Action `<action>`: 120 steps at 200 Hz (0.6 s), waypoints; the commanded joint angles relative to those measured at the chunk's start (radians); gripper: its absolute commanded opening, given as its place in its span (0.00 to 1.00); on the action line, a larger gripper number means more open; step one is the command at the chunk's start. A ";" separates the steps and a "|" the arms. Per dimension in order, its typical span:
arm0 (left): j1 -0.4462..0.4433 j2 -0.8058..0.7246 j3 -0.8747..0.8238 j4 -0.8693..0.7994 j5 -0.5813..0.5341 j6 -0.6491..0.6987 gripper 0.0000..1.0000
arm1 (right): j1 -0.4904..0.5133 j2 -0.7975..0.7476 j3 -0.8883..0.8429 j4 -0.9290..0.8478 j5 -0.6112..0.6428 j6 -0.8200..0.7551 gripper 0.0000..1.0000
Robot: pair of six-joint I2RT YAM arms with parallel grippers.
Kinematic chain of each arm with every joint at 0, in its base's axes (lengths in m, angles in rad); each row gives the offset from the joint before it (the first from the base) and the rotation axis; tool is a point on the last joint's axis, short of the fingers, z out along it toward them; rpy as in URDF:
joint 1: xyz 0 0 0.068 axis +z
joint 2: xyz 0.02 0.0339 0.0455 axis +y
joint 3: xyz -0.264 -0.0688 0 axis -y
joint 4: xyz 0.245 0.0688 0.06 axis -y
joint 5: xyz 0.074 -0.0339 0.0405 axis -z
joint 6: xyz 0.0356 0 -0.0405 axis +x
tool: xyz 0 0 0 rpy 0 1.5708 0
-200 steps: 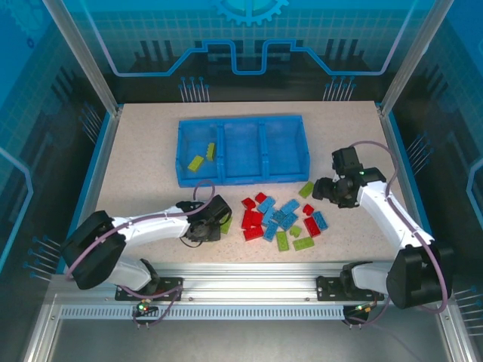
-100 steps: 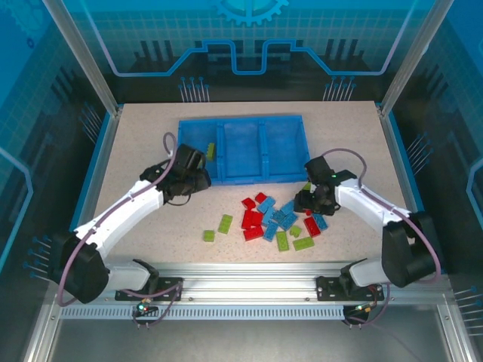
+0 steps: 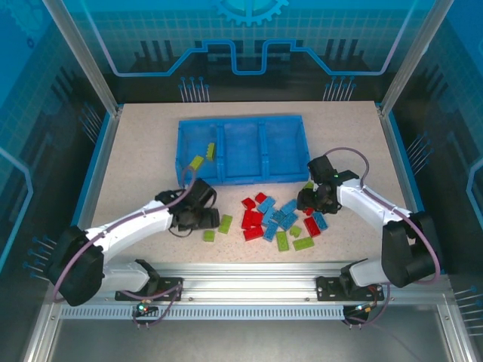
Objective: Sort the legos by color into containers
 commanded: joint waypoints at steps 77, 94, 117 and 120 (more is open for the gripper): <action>-0.076 0.130 -0.032 0.119 0.008 -0.054 0.67 | -0.026 -0.008 0.022 -0.016 -0.012 -0.017 0.72; -0.082 0.152 -0.035 0.124 0.010 -0.062 0.66 | -0.034 -0.012 0.022 -0.016 -0.016 -0.015 0.72; -0.082 0.176 -0.032 0.136 0.010 -0.066 0.55 | -0.040 -0.012 0.021 -0.019 -0.019 -0.017 0.72; -0.082 0.178 -0.031 0.137 0.012 -0.066 0.53 | -0.040 -0.011 0.022 -0.020 -0.018 -0.018 0.72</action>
